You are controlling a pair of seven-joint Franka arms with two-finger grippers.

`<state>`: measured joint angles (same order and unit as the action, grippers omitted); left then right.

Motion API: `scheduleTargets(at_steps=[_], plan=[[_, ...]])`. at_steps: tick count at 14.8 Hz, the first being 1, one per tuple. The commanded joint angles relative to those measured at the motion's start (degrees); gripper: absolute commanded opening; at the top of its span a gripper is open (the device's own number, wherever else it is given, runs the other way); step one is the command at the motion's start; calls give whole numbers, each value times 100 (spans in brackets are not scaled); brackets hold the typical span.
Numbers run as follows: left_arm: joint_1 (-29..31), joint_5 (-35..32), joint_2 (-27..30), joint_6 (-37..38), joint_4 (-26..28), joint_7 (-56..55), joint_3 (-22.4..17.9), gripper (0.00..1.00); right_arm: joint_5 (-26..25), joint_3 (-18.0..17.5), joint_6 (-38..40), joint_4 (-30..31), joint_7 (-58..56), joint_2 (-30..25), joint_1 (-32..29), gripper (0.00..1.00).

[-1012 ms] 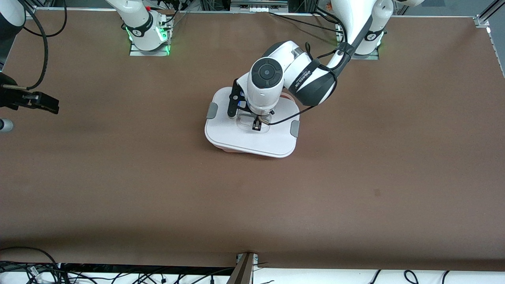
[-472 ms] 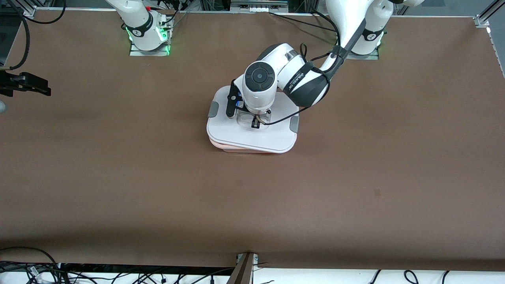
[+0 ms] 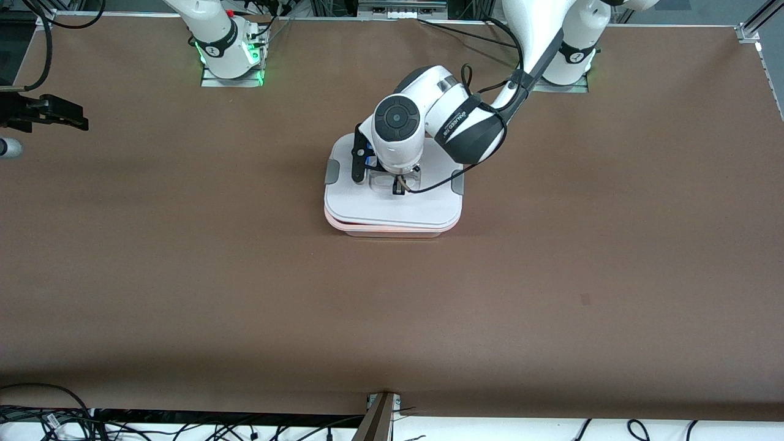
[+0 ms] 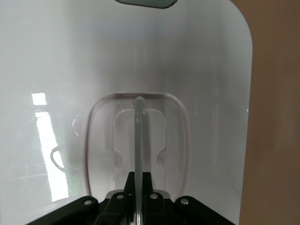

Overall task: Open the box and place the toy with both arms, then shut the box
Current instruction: 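Lower the lid onto the tray with the left gripper and press it down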

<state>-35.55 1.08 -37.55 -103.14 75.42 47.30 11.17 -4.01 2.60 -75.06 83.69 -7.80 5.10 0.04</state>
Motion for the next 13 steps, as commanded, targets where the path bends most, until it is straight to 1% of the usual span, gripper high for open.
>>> scheduleTargets(at_steps=[1,5,7,13], plan=[[-84,-73,-7,136,-45,-229,-89,0,128,65,-35,148,33,-97,84,100],[-92,-82,-42,92,-80,-388,-98,0,154,56,-52,113,6,-18,84,100],[-110,-64,-156,75,-115,-388,-106,0,154,39,-61,113,-20,8,84,100],[-101,-64,-157,-241,-132,-414,-124,0,146,38,-175,25,-55,61,84,100]])
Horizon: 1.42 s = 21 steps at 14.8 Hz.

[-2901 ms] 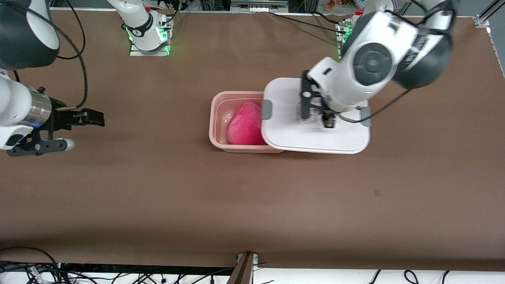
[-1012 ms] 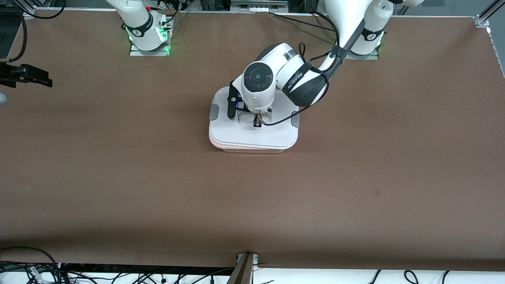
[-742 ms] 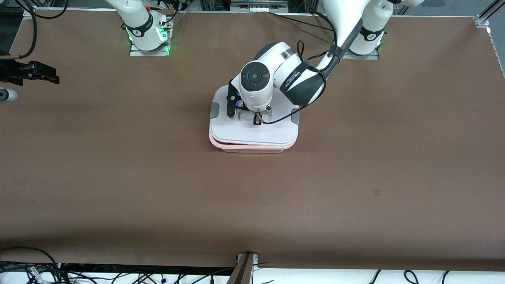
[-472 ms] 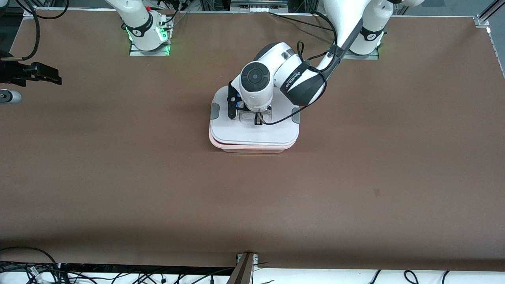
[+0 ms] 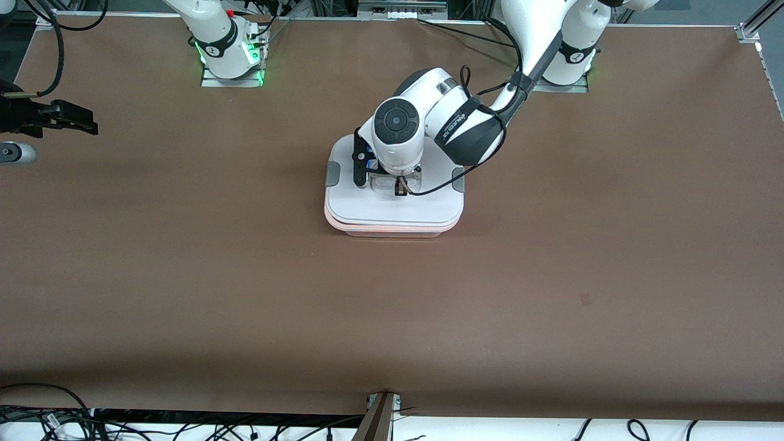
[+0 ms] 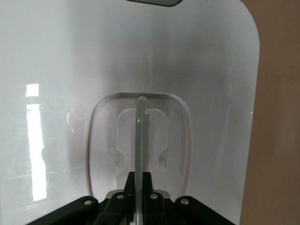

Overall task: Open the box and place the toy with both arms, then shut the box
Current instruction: 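Lower the lid onto the tray with the left gripper and press it down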

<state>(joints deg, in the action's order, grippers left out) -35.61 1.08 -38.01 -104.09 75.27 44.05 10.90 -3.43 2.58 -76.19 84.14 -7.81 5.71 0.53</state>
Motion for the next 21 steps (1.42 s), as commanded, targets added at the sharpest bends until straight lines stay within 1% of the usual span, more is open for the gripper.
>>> scheduleTargets(at_steps=[1,7,16,17,18,19,20,21], plan=[[-104,-81,-101,-156,-118,-107,-114,0,71,41,-71,-38,-54,9,35,100],[-157,-441,-101,-252,-118,-107,-97,0,88,59,-80,-38,-63,44,8,100],[-227,-503,-163,-270,-91,-107,-88,0,97,41,-124,-47,-72,53,35,100],[-227,-503,-163,-261,-91,-107,-88,1,97,41,-133,-47,-63,53,35,100],[-227,-495,-154,-261,-91,-116,-88,5,97,41,-133,-47,-63,53,35,100],[-218,-477,-137,-261,-100,-116,-79,23,97,41,-133,-64,-63,53,35,100],[-201,-468,-110,-235,-100,-124,-79,99,97,41,-133,-82,-11,53,35,100],[-174,-460,-58,-200,-100,-133,-79,100,97,41,-133,-82,-2,53,35,100]])
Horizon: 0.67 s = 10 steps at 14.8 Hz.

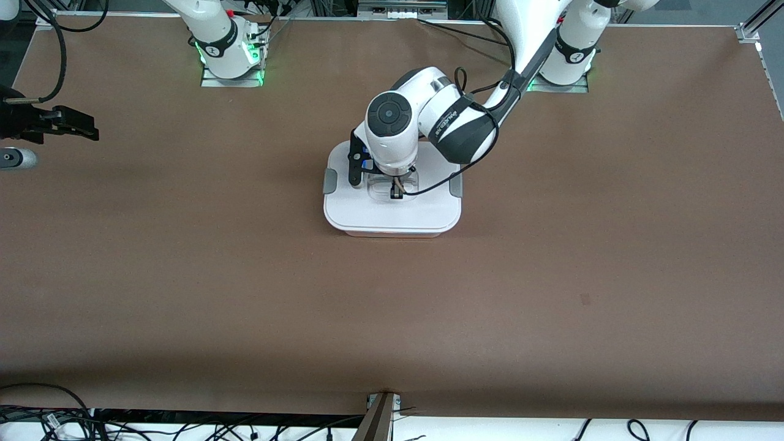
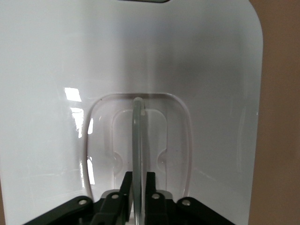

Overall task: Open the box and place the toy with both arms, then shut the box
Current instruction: 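Lower the lid onto the tray with the left gripper and press it down, then open the left gripper and lift it off the lid handle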

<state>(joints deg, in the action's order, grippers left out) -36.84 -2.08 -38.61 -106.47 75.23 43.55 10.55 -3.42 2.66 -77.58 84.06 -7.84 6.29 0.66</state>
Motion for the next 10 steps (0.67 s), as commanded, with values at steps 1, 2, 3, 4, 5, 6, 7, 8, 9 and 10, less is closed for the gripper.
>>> scheduleTargets(at_steps=[1,2,3,4,5,6,7,8,9,10], plan=[[-17,-117,115,177,-96,-109,-44,100,96,33,6,-74,2,-5,21,100],[1,-99,264,422,-114,-214,-62,100,96,33,6,-74,2,-5,21,100],[88,-91,440,651,-131,-346,-53,100,96,33,6,-82,2,4,21,100],[176,-91,668,888,-131,-530,-36,100,96,33,-28,-83,-7,4,21,100],[186,-108,879,1161,-131,-758,-61,100,96,33,-55,-83,-16,4,21,100],[238,-152,1090,1407,-131,-943,-70,100,96,33,-55,-83,-42,21,21,100],[387,-169,1275,1575,-131,-988,-88,100,87,33,-55,-109,-60,48,21,100],[675,-170,1433,1637,-140,-945,-79,100,87,33,-55,-144,-60,74,21,100],[1026,-170,1600,1664,-132,-936,-18,100,87,33,-64,-153,-60,83,21,100],[1291,-178,1741,1795,-140,-945,-18,100,87,33,-64,-153,-60,83,21,100]])
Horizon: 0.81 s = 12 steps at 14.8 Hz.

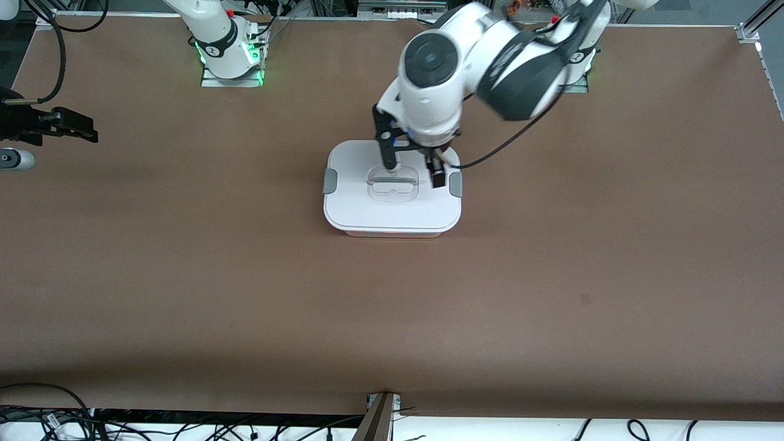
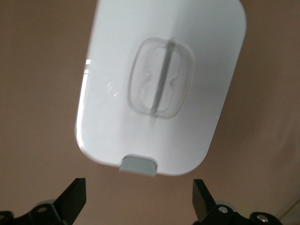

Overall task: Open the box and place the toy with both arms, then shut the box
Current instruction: 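Open the left gripper and lift it off the lid handle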

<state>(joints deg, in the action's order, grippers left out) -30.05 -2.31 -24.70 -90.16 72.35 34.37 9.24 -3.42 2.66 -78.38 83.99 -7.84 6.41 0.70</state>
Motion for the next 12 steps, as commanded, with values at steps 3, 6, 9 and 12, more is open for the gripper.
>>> scheduleTargets(at_steps=[3,6,9,12], plan=[[1419,-165,693,508,148,252,61,100,78,24,16,-155,-86,79,26,100],[2158,-103,721,508,131,167,17,100,87,24,16,-225,-68,141,27,100],[2836,19,826,561,95,140,26,100,87,24,16,-225,-60,141,18,100],[2794,-59,1211,508,392,-366,-325,100,78,24,16,-234,-69,141,18,100]])
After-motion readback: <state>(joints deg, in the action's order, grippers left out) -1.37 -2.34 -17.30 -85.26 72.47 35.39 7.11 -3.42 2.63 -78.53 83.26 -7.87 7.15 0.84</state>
